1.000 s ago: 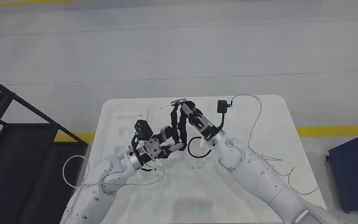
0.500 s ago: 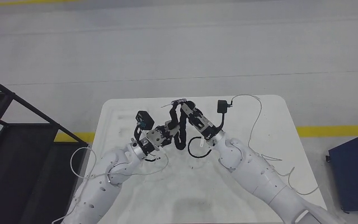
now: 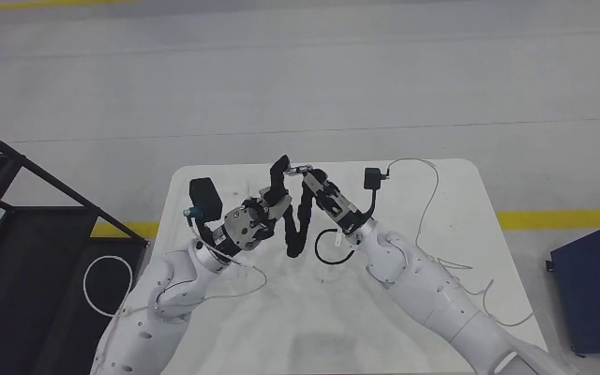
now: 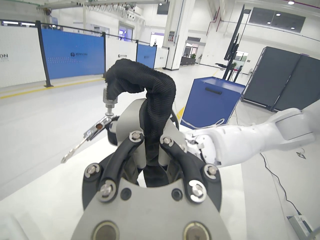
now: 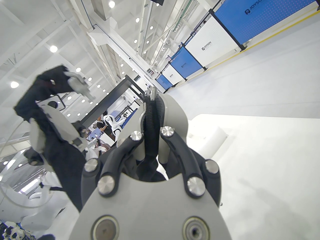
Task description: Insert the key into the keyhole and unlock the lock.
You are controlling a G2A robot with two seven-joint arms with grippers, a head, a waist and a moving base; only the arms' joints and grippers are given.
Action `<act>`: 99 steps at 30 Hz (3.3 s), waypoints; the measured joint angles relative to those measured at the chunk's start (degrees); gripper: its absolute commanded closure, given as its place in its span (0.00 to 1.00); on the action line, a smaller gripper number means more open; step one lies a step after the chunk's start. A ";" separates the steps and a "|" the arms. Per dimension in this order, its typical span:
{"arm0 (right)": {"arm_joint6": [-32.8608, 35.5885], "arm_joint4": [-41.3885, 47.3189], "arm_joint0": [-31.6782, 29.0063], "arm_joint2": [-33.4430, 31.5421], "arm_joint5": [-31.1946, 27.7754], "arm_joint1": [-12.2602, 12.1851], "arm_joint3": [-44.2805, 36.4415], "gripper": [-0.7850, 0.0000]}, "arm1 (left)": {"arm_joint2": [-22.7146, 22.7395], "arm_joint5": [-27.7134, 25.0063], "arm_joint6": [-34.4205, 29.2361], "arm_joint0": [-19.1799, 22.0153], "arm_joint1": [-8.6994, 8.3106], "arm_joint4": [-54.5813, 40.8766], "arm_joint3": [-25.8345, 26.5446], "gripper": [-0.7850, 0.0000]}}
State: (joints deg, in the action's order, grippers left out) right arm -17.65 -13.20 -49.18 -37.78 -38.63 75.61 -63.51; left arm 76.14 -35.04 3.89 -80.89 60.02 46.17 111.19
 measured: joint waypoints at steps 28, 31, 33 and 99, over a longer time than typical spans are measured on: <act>4.26 5.05 -2.62 -2.26 6.84 -0.10 -0.58 1.00 | 6.07 -1.88 -6.97 -13.85 -0.90 3.35 -6.36 1.00; 9.80 11.42 -3.87 -4.52 11.33 -0.49 -1.47 1.00 | 6.35 -1.08 -11.11 -12.98 -1.08 4.31 -7.06 1.00; 12.51 12.66 -4.76 -5.88 14.70 -0.89 -2.78 1.00 | 6.34 -1.08 -13.78 -12.72 -1.21 5.10 -6.91 1.00; 32.23 5.51 -21.04 -22.77 52.94 -4.50 -25.57 0.00 | -11.01 7.86 -19.74 3.86 0.57 7.55 -15.14 0.00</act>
State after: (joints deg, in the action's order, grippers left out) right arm 14.58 -7.70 -70.22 -60.55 14.31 71.11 -89.08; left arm 65.12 -27.18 -15.85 -77.02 60.59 53.73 96.05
